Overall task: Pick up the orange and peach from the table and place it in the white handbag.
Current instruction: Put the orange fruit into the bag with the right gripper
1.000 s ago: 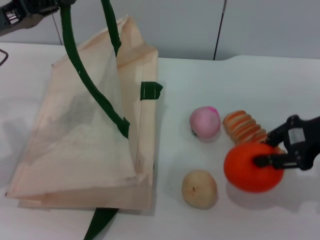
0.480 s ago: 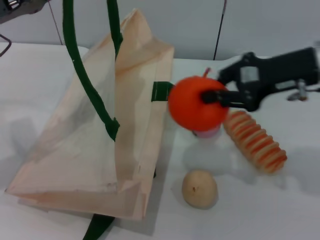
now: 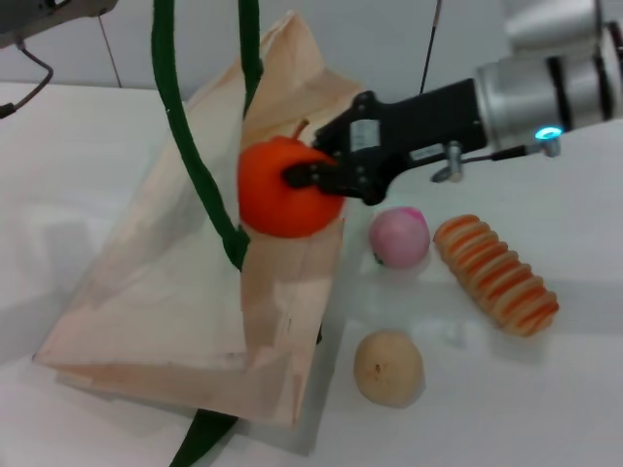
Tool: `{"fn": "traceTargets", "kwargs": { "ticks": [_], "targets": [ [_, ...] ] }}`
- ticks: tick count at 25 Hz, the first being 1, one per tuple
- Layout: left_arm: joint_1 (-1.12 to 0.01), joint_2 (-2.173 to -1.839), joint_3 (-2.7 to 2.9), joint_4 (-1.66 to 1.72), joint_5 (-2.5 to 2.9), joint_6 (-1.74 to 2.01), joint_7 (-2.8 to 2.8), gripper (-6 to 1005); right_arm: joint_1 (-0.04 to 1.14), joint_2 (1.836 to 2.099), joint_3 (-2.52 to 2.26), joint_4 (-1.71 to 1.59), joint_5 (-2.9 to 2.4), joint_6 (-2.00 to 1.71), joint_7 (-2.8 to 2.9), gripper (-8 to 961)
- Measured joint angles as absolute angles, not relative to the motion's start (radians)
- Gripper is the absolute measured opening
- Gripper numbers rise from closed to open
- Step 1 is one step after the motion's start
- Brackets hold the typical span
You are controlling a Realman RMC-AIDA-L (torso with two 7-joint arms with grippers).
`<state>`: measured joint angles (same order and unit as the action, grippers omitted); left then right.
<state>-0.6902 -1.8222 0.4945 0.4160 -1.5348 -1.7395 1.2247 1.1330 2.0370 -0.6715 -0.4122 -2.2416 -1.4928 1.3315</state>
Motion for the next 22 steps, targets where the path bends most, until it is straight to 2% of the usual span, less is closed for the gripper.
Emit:
{"fn": "traceTargets", "kwargs": {
  "ticks": [7,22],
  "targets": [
    [-0.720,-1.834,0.496,0.411,-1.527,-1.734,1.233,131,1.224,2.038,-0.678,-0.260,-2.242,-1.305,1.290,74],
    [-0.757,-1.839,0.508,0.374,-1.527,-1.737,1.258,130,1.268,2.045,-0.691,-0.159,-2.210,-1.048,1.256,56]
  ]
}}
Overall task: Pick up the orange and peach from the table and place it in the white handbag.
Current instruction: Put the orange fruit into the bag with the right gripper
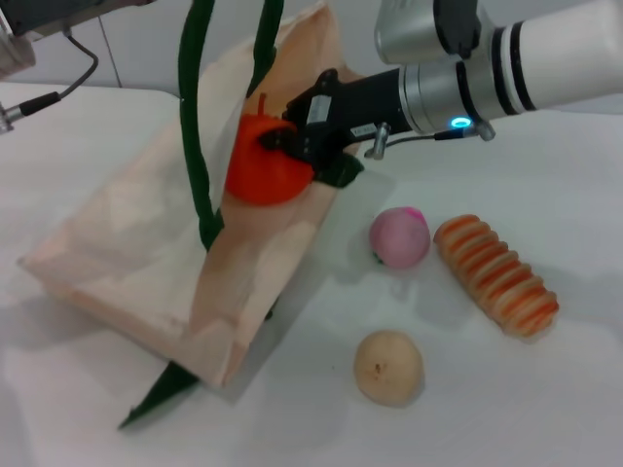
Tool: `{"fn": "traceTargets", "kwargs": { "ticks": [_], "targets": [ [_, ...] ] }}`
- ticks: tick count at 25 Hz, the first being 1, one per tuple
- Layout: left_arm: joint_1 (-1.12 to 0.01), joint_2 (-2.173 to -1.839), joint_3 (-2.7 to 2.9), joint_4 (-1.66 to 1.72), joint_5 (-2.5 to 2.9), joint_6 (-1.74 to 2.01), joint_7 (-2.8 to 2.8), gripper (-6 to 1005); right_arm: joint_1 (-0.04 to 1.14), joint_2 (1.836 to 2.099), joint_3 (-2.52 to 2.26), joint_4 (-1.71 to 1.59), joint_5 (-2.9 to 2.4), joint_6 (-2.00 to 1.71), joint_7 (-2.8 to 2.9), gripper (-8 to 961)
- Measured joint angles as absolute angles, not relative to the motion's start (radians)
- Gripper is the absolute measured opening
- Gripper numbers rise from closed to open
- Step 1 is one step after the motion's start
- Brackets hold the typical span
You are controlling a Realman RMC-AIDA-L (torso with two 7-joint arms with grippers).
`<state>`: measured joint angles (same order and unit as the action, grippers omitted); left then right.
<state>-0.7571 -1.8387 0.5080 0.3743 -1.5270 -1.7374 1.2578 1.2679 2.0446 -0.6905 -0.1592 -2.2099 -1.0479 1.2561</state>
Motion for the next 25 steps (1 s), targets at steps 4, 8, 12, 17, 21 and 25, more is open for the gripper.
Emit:
{"fn": "traceTargets", "kwargs": {
  "ticks": [4,8,12,17,21,25],
  "targets": [
    [-0.763,-1.840,0.507,0.374,-1.534,-1.739,1.254,130,1.287,2.045,-0.688,-0.124,-2.206,-0.968,1.250,57],
    [-0.774,-1.845,0.503,0.374,-1.534,-1.740,1.251,130,1.304,2.045,-0.688,-0.090,-2.206,-0.888,1.243,55],
    [-0.785,-1.849,0.504,0.374,-1.535,-1.740,1.251,130,1.310,2.047,-0.686,-0.082,-2.198,-0.854,1.240,60],
    [-0.797,-1.856,0.500,0.374,-1.536,-1.740,1.249,131,1.334,2.048,-0.684,-0.055,-2.175,-0.793,1.239,73],
    [-0.810,-1.863,0.497,0.353,-1.563,-1.739,1.251,131,1.367,2.048,-0.684,-0.024,-2.174,-0.758,1.230,83],
    [-0.818,-1.865,0.499,0.316,-1.587,-1.731,1.273,130,1.403,2.050,-0.684,0.011,-2.171,-0.763,1.190,93]
  ]
}}
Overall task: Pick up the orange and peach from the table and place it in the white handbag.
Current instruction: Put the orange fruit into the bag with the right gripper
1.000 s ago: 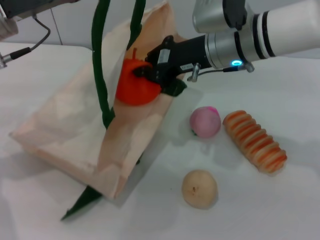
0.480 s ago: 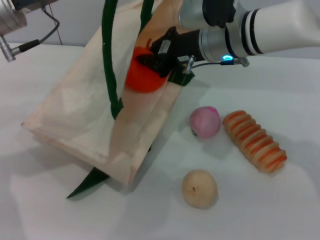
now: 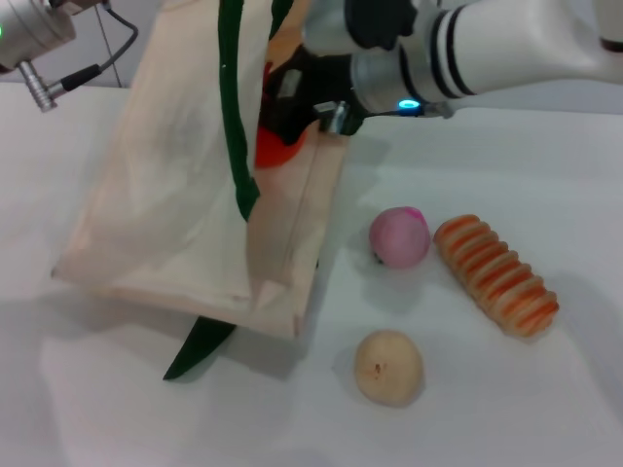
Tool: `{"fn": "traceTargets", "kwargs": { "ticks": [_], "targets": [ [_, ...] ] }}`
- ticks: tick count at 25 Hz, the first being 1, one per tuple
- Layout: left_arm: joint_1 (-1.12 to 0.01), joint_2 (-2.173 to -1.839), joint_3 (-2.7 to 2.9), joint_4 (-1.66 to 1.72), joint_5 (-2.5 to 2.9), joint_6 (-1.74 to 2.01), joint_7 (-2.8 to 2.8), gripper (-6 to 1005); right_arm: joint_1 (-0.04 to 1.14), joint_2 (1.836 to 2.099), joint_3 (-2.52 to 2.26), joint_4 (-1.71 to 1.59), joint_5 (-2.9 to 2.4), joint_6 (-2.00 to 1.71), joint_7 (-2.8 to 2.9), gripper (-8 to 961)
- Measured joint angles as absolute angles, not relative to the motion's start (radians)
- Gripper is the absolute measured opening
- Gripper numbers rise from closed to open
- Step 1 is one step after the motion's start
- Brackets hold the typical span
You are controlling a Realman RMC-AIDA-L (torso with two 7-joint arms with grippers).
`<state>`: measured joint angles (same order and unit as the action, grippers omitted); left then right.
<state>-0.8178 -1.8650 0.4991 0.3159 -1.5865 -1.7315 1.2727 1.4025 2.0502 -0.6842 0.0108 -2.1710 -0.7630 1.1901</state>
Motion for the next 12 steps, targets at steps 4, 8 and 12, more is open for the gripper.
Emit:
{"fn": "traceTargets", "kwargs": {
  "ticks": [4,8,12],
  "targets": [
    [-0.815,-1.871,0.496,0.313,-1.593,-1.720,1.283,130,1.425,2.054,-0.678,0.045,-2.170,-0.764,1.147,103],
    [-0.801,-1.873,0.495,0.312,-1.609,-1.713,1.294,130,1.433,2.058,-0.675,0.075,-2.171,-0.770,1.089,114],
    [-0.779,-1.870,0.495,0.312,-1.618,-1.695,1.302,131,1.439,2.058,-0.656,0.113,-2.174,-0.773,0.994,124]
  ]
}}
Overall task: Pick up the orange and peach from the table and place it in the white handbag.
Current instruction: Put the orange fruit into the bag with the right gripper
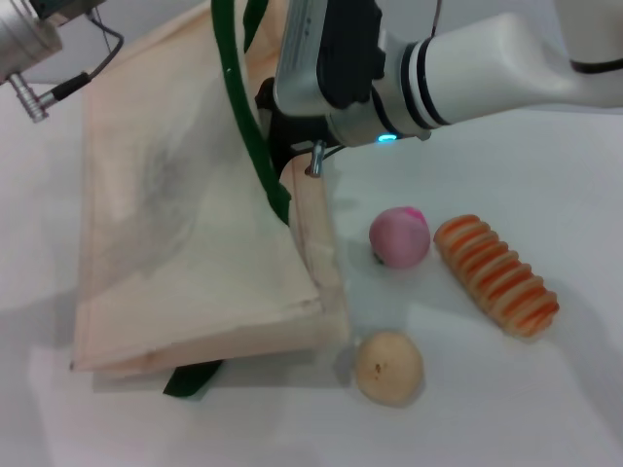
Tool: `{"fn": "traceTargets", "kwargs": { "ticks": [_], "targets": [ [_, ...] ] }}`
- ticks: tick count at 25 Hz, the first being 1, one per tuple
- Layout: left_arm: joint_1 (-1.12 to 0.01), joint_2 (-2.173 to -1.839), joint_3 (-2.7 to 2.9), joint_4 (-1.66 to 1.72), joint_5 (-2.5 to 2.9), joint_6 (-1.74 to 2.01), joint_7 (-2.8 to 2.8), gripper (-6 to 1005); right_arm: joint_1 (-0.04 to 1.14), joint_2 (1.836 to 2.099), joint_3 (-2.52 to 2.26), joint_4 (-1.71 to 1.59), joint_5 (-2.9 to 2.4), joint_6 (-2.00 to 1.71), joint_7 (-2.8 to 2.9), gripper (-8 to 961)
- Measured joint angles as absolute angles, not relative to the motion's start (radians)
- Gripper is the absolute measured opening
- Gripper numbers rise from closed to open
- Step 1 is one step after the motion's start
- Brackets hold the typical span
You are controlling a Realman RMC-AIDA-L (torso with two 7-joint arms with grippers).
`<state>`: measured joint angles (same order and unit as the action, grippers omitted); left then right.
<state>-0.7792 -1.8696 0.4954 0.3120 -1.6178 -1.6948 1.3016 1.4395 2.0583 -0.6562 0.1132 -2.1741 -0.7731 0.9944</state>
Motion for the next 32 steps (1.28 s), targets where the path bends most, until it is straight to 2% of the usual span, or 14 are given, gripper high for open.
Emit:
{"fn": "traceTargets", "kwargs": {
  "ticks": [18,25,32],
  "targets": [
    [-0.734,-1.858,0.495,0.311,-1.617,-1.647,1.311,131,1.430,2.054,-0.611,0.185,-2.178,-0.797,0.805,170],
    [-0.699,-1.850,0.495,0.311,-1.617,-1.637,1.314,131,1.380,2.038,-0.592,0.168,-2.178,-0.843,0.840,424],
    [-0.679,-1.840,0.496,0.311,-1.617,-1.635,1.316,130,1.234,2.031,-0.624,-0.062,-2.179,-1.106,0.978,732]
  ]
}}
